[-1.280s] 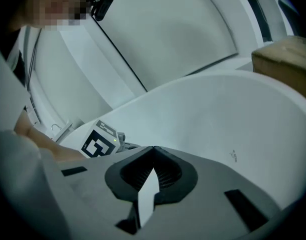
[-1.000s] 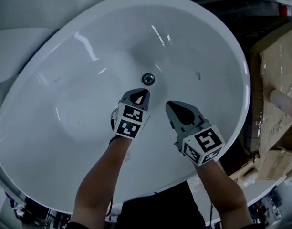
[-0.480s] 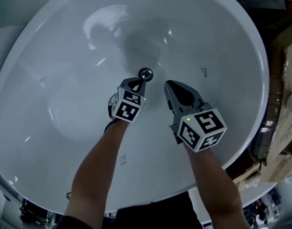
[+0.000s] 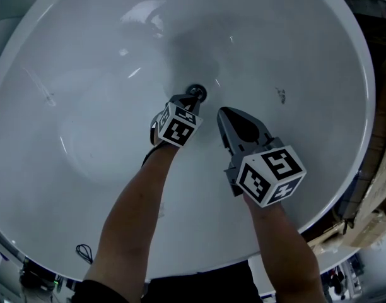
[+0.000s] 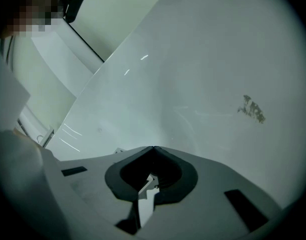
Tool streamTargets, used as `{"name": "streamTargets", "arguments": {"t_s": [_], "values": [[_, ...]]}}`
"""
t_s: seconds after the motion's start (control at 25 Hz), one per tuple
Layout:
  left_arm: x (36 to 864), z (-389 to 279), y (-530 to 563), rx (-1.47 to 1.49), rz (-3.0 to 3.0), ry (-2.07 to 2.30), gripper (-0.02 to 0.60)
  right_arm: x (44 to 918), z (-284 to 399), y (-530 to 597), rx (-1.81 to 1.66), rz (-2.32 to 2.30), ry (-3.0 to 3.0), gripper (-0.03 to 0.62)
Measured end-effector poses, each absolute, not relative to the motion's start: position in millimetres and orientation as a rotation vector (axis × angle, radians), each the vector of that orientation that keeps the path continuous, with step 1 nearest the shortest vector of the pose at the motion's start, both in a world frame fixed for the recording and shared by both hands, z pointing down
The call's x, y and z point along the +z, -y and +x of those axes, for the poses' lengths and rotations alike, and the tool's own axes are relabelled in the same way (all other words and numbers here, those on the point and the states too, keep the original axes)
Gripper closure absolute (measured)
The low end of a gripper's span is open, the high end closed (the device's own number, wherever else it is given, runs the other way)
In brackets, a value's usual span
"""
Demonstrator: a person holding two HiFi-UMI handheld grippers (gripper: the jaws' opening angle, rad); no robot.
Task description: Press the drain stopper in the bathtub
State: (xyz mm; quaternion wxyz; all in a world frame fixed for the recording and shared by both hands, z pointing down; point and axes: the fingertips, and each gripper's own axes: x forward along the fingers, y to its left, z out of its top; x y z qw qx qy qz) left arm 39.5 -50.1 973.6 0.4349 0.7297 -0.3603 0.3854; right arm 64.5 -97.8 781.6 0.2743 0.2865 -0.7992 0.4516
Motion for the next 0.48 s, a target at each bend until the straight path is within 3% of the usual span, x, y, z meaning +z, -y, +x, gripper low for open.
{"name": "streamTargets", "arguments": {"t_s": [0.48], "values": [[1003,32,56,1.041,1.822,0.870,0.566,790,52,99,1.149,0.768,2.151,0.580]]}}
